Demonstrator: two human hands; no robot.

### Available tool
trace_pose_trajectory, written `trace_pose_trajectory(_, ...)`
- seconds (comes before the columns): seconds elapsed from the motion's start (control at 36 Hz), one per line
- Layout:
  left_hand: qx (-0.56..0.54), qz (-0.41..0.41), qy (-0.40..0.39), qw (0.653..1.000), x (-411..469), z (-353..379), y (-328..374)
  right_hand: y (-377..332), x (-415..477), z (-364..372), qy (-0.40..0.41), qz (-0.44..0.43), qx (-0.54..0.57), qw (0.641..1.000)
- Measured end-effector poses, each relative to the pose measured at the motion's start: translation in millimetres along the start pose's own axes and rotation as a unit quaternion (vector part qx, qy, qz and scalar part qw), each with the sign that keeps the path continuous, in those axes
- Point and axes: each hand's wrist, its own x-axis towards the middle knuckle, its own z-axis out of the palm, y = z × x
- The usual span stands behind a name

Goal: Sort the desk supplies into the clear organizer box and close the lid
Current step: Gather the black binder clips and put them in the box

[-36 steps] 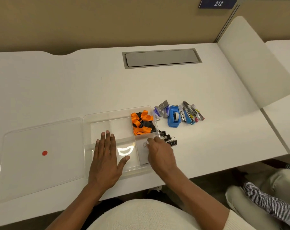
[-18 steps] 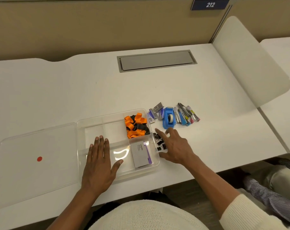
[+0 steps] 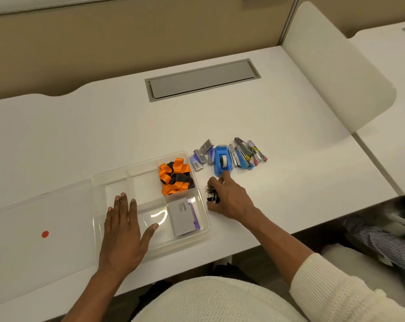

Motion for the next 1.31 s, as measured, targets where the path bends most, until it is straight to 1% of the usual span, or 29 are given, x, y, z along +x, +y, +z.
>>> trace_pose_trajectory(0.08,-0.016,-0.014,0.023,1.000,2.1,-7.9,12.5,3.2,-3.0,1.4,0.015,0.014,0.012,1.000)
trace_pose_trajectory(0.14,-0.017,-0.008,0.046,0.999,5.1,-13.1,22.5,5.7,-5.0,2.1,0.030,0.015,0.017,0.999)
trace_pose_trajectory(0.31,-0.018,0.029,0.113,0.993,24.4,-26.5,60.1,7.7,-13.2,1.7,0.101,-0.008,-0.003,0.995)
trace_pose_trajectory(0.42,-0.031,0.081,0.137,0.987,39.3,-33.5,89.4,9.6,-17.5,4.4,0.106,-0.006,-0.018,0.994)
trace_pose_trajectory(0.47,-0.029,0.110,0.136,0.984,46.1,-34.8,103.1,10.7,-19.6,5.8,0.115,0.004,-0.022,0.993)
trace_pose_trajectory(0.53,-0.029,0.115,0.108,0.987,52.3,-35.8,117.6,11.9,-21.0,6.1,0.130,0.010,-0.009,0.991)
trace_pose_trajectory(0.58,-0.030,0.115,0.082,0.990,56.9,-37.1,131.7,14.5,-21.7,4.0,0.142,0.017,0.025,0.989)
trace_pose_trajectory(0.64,-0.034,0.136,0.078,0.987,60.6,-38.2,142.6,17.9,-20.2,0.2,0.146,0.043,0.084,0.985)
trace_pose_trajectory(0.72,-0.033,0.169,0.078,0.982,66.6,-41.1,158.6,26.5,-18.8,-8.8,0.160,0.096,0.186,0.965)
trace_pose_trajectory(0.86,-0.001,0.174,0.036,0.984,82.5,-39.7,178.8,42.5,-28.9,-22.1,0.183,0.126,0.321,0.921)
trace_pose_trajectory(1.0,0.040,0.159,-0.026,0.986,106.0,-25.2,196.7,55.6,-43.5,-34.1,0.202,0.181,0.434,0.859)
trace_pose_trajectory(1.08,0.061,0.151,-0.098,0.982,118.8,-10.3,208.9,62.9,-52.1,-37.9,0.212,0.204,0.473,0.830)
trace_pose_trajectory(1.14,0.075,0.152,-0.124,0.978,124.6,0.6,214.9,66.9,-58.5,-38.5,0.212,0.215,0.500,0.812)
trace_pose_trajectory(1.19,0.083,0.138,-0.127,0.979,128.2,10.7,219.1,70.5,-64.6,-37.8,0.207,0.224,0.522,0.796)
trace_pose_trajectory(1.31,0.046,0.071,-0.107,0.991,130.6,28.2,227.7,74.9,-74.4,-35.4,0.195,0.229,0.554,0.776)
